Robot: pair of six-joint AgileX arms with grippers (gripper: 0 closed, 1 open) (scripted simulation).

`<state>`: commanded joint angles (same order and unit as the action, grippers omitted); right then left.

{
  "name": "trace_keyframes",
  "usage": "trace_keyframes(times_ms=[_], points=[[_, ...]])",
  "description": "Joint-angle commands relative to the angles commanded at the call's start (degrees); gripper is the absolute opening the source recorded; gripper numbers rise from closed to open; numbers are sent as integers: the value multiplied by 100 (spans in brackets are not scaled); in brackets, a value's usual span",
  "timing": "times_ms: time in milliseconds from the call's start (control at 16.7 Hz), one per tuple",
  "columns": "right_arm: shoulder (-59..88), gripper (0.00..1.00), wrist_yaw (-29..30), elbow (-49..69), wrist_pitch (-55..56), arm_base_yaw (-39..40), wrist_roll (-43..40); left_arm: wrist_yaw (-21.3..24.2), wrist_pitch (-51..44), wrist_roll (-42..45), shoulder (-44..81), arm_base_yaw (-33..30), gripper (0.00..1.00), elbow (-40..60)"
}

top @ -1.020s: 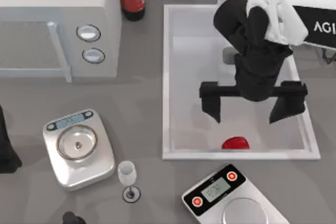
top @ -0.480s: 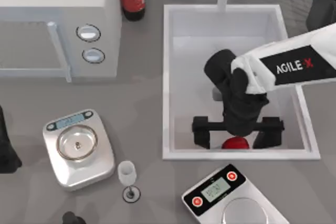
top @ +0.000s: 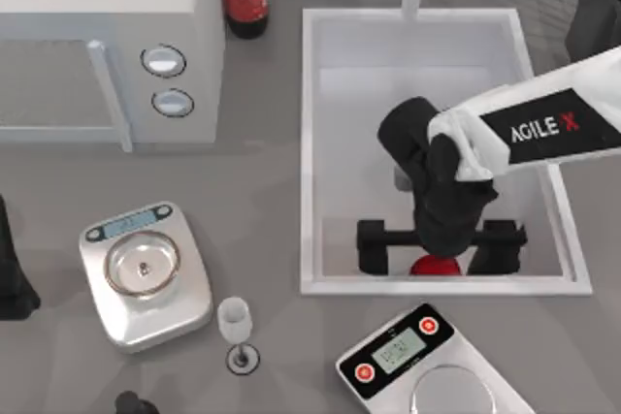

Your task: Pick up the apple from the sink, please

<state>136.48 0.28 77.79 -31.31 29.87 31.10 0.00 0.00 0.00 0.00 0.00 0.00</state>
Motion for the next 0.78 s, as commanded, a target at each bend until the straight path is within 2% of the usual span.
trace_keyframes(times_ms=[720,780], points=[[0,2,0,0,0,0,0,0,0,0,0,0,100,0],[0,0,0,0,0,0,0,0,0,0,0,0,100,0]])
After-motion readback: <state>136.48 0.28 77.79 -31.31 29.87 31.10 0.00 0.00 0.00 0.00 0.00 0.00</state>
